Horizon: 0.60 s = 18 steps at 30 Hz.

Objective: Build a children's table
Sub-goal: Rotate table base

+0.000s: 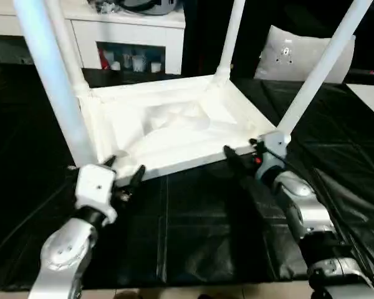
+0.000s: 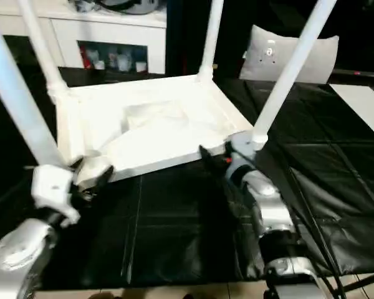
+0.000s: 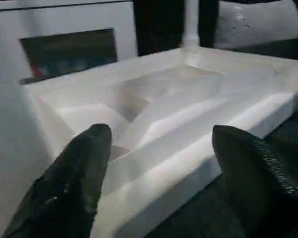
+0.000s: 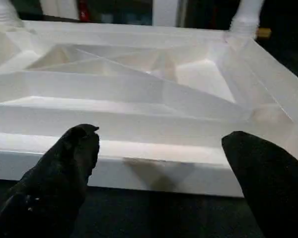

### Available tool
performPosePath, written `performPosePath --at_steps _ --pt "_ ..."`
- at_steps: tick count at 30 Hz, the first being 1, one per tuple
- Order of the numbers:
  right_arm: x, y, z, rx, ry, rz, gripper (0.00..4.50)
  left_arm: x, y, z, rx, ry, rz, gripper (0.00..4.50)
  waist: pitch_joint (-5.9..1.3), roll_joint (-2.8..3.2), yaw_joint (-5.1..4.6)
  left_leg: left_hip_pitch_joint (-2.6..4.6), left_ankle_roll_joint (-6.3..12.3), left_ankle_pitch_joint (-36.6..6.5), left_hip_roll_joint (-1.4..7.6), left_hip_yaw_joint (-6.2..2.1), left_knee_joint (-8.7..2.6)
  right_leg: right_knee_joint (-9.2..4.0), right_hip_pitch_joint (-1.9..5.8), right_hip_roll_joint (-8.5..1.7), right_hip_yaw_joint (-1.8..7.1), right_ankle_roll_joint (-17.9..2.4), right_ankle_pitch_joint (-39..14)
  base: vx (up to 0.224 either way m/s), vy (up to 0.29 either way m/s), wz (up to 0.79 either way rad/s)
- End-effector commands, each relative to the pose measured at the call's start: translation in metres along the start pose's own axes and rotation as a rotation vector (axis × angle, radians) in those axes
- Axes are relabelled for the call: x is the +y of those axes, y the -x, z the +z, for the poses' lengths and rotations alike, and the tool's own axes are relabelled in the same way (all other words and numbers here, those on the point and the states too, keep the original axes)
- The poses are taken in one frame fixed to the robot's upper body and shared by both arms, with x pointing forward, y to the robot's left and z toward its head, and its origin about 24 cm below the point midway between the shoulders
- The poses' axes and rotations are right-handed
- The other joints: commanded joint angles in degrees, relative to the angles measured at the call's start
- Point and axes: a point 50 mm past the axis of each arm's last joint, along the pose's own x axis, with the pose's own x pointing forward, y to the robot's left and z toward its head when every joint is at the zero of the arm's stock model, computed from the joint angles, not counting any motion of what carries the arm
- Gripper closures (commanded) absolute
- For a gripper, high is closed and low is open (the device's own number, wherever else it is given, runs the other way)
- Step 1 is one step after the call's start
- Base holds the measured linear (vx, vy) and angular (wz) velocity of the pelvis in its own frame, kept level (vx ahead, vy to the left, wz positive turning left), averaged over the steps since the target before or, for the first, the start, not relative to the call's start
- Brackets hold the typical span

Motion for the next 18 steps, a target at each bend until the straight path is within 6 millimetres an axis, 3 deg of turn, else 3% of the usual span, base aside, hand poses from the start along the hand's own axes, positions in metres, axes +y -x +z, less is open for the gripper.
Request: performPosePath --at_steps 1,6,7,8,9,10,13,14,16,17,18 --pt "0.000 0.004 -0.004 0.020 0.001 0.002 0.00 0.002 0.007 -0.002 -0.002 0.013 0.016 0.63 -2.84 0.02 0.24 0.22 2.12 -17.4 1.10 -0.43 -4.07 -6.49 2.30 -4.16 2.61 0.2 -31.3 0.000 0.000 0.00" --pt "0.008 0.007 -0.005 0.027 -0.006 0.048 0.00 0.023 0.015 -0.024 0.051 -0.023 0.040 0.39 -2.81 -0.02 0.19 0.44 2.07 -19.1 0.87 -0.65 -4.31 -6.98 2.03 -3.88 2.48 1.9 -32.1 0.000 0.000 0.00" --pt "0.010 0.008 -0.004 0.024 -0.016 0.052 0.00 0.028 0.015 -0.032 0.070 -0.037 0.035 0.39 -2.77 0.40 0.24 0.39 2.07 -19.2 0.79 -0.79 -4.40 -7.06 2.15 -3.92 2.43 1.9 -32.2 0.000 0.000 0.00" --pt "0.013 0.007 -0.003 0.026 -0.025 0.054 0.00 0.034 0.015 -0.041 0.088 -0.042 0.025 0.39 -2.57 0.42 0.10 0.42 2.20 -19.6 0.33 -0.70 -4.31 -7.80 1.99 -3.70 2.24 3.1 -34.1 0.000 0.000 0.00" --pt "0.016 0.007 -0.002 0.028 -0.036 0.058 0.00 0.039 0.014 -0.050 0.104 -0.046 0.013 0.39 -2.68 0.41 0.01 0.56 1.71 -19.9 0.34 -0.89 -4.38 -7.73 2.15 -3.92 2.14 3.5 -35.3 0.000 0.000 0.00" --pt "0.018 0.007 -0.002 0.027 -0.045 0.064 0.00 0.043 0.014 -0.055 0.109 -0.046 0.004 0.39 -2.75 1.04 0.01 0.67 1.41 -20.0 0.41 -1.06 -4.41 -7.68 2.21 -4.11 2.16 3.5 -35.3 0.000 0.000 0.00" --pt "0.023 0.010 -0.002 0.029 -0.050 0.076 0.00 0.057 0.015 -0.076 0.150 -0.024 -0.038 0.39 -2.49 1.03 -0.37 1.69 1.06 -23.1 0.51 -1.17 -4.66 -8.52 2.16 -4.32 1.70 3.2 -37.4 0.000 0.000 0.00" --pt "0.023 0.010 -0.002 0.031 -0.050 0.077 0.00 0.061 0.015 -0.081 0.162 -0.019 -0.044 0.39 -2.46 1.41 -0.26 2.13 1.08 -23.7 0.39 -1.21 -4.72 -9.07 2.08 -4.40 1.53 3.5 -38.8 0.000 0.000 0.00" --pt "0.026 0.012 -0.002 0.032 -0.032 0.085 0.00 0.074 0.015 -0.095 0.206 -0.018 -0.037 0.39 -2.67 1.60 -0.42 2.06 0.66 -24.0 0.80 -1.60 -5.16 -8.70 2.74 -4.65 1.28 2.7 -37.1 0.000 0.000 0.00" --pt "0.026 0.012 -0.002 0.032 -0.032 0.085 0.00 0.074 0.015 -0.095 0.206 -0.018 -0.037 0.39 -2.28 1.72 -0.65 2.07 0.57 -25.5 0.74 -1.60 -5.30 -9.22 2.61 -4.61 0.96 3.3 -38.6 0.000 0.000 0.00" --pt "0.028 0.012 -0.002 0.026 -0.025 0.091 0.00 0.082 0.013 -0.100 0.242 -0.019 -0.020 0.39 -2.21 1.83 -0.71 2.60 0.23 -26.9 0.77 -1.68 -5.17 -9.43 2.44 -4.72 0.66 3.5 -40.0 -0.057 0.015 -0.01"
